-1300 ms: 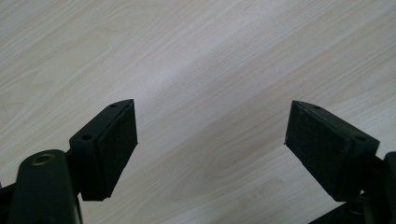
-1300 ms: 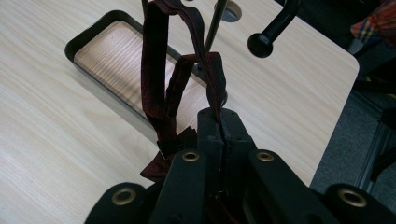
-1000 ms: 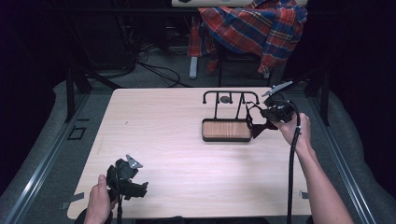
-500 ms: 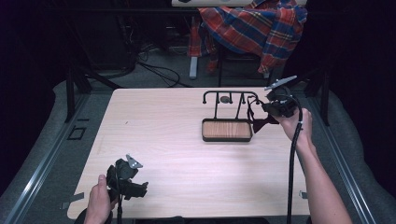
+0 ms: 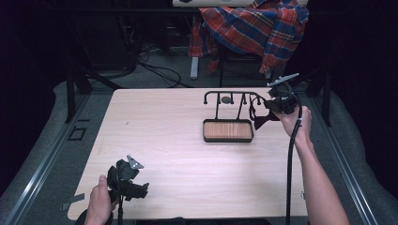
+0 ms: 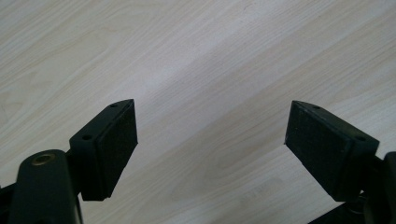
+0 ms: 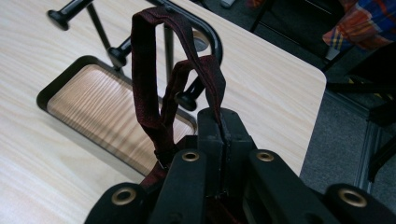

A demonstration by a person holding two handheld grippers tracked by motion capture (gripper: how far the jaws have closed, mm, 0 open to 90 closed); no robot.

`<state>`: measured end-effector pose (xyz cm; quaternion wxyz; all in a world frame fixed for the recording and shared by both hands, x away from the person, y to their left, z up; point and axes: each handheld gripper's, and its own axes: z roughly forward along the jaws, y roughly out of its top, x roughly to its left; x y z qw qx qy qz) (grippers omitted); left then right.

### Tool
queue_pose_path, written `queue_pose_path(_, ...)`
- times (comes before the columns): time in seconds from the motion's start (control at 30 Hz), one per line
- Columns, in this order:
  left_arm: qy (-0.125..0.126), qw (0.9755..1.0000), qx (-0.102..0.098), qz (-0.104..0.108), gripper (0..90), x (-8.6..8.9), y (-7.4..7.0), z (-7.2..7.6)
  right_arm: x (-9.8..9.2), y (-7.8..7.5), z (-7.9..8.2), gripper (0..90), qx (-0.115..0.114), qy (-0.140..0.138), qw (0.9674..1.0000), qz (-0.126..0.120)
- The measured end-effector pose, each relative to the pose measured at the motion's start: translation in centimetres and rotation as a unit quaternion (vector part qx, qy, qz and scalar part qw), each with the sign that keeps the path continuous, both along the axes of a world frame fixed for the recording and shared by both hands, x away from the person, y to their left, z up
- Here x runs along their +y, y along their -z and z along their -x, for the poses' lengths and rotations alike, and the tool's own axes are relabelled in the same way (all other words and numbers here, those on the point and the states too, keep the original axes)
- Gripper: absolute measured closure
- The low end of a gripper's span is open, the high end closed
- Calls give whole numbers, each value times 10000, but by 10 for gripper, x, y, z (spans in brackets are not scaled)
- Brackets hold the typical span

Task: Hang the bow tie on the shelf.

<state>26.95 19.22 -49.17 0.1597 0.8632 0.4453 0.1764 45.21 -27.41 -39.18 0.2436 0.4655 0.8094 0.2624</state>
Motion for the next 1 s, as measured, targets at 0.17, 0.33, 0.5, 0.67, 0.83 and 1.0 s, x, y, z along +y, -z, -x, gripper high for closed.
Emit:
queue_pose_path(0.17,2,10000,3,5,171,0,0,0,-3,4,-7,889,1,123,9999,-83)
queue_pose_path(0.33,4,10000,-4,4,172,0,0,0,-7,11,-15,889,50,197,9995,-236)
queue_pose_path(0.5,2,10000,3,25,174,0,0,0,-15,19,-20,888,138,321,9986,-402)
queue_pose_path(0.67,5,10000,-9,27,174,0,0,0,-20,28,-23,888,214,280,9975,-608)
queue_pose_path(0.83,9,10000,-11,27,174,0,0,0,-20,36,-24,887,288,252,9971,-660)
queue_pose_path(1.0,16,10000,-5,19,174,0,0,0,-20,42,-26,886,353,240,9969,-662)
